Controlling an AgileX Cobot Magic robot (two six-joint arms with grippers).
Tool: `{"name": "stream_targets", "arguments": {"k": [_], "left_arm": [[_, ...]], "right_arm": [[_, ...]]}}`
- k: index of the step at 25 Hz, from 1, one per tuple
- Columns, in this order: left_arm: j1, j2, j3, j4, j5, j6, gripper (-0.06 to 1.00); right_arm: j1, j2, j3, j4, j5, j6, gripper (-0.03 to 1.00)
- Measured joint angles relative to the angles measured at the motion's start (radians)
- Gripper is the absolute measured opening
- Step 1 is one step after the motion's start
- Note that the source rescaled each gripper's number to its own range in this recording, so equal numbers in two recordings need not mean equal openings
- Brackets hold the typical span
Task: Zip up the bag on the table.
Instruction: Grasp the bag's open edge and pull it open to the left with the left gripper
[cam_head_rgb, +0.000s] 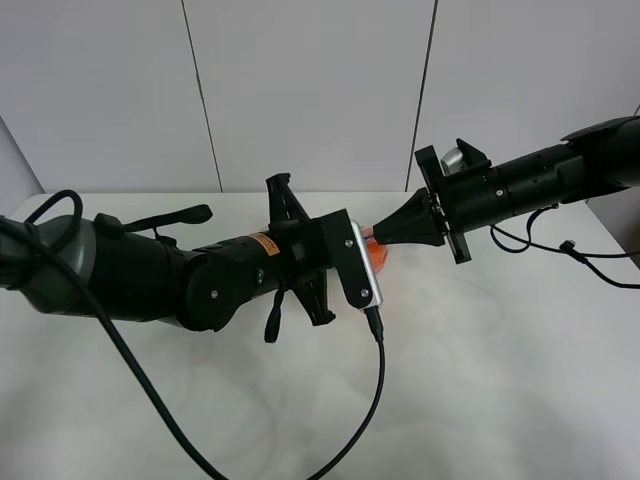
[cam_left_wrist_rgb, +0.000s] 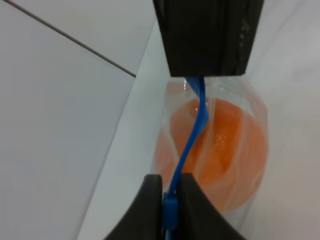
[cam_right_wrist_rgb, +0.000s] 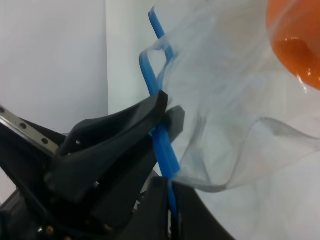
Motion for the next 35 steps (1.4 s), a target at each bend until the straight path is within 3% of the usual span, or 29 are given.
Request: {"name": "stream_targets", "arguments": {"k": [7, 24, 35], "left_arm": [[0.015, 0.000, 0.000, 0.004, -0.014, 0.093, 0.00], [0.188, 0.000, 0.103, 0.033, -0.068, 0.224, 0.00], [0.380, 0.000, 0.121, 0.073, -0.062, 0.231, 0.00]], "right_arm": [[0.000, 0.000, 0.000, 0.004, 0.000, 0.002, 0.00], [0.003, 0.000, -0.001, 0.022, -0.010, 0.018, 0.00], [0.003, 0.000, -0.001, 0.019, -0.006, 0.018, 0.00]]}}
